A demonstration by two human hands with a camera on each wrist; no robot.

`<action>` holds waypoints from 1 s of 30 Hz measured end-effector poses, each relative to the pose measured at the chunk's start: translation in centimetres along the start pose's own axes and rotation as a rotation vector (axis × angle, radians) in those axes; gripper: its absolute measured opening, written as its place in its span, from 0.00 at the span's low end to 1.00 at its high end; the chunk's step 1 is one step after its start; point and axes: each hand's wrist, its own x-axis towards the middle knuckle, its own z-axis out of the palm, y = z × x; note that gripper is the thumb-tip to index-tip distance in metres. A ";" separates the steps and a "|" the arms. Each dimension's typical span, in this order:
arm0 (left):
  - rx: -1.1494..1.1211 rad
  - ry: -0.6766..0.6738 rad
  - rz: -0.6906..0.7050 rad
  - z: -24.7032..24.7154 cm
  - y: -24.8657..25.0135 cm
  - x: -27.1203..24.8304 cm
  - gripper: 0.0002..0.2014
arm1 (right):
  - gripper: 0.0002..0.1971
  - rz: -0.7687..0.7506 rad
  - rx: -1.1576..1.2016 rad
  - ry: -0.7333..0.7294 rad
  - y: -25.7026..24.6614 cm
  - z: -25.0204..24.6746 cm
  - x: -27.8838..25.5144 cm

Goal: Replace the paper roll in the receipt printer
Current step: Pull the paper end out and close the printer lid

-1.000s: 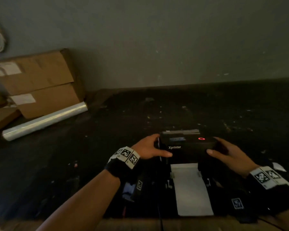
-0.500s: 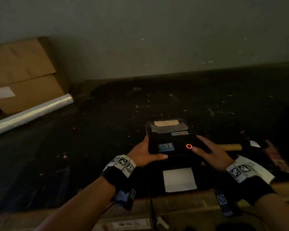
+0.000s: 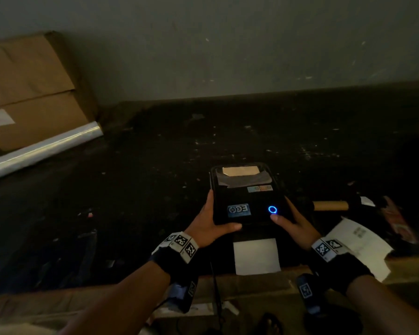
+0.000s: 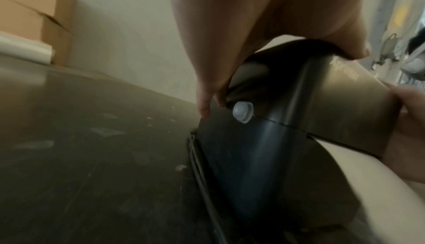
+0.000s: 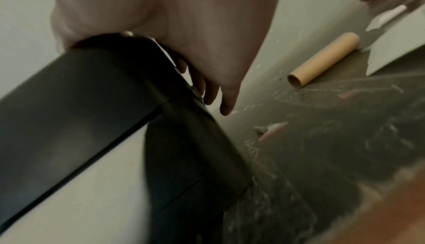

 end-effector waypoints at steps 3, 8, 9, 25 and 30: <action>-0.013 0.005 0.008 0.1 -0.1 0.0 0.57 | 0.37 -0.015 0.001 0.034 0.2 0.3 -0.1; -0.007 0.021 0.011 0.2 -0.6 0.1 0.59 | 0.36 -0.004 0.087 -0.004 0.2 0.4 -0.3; -0.004 0.023 0.011 0.1 -0.7 0.1 0.59 | 0.36 -0.009 0.091 0.001 0.2 0.4 -0.3; -0.020 0.014 0.046 0.0 -1.2 0.4 0.60 | 0.35 -0.041 0.072 0.015 0.7 0.6 0.1; -0.030 0.021 0.045 0.1 -1.5 0.7 0.59 | 0.34 -0.058 0.099 0.020 0.7 0.6 0.1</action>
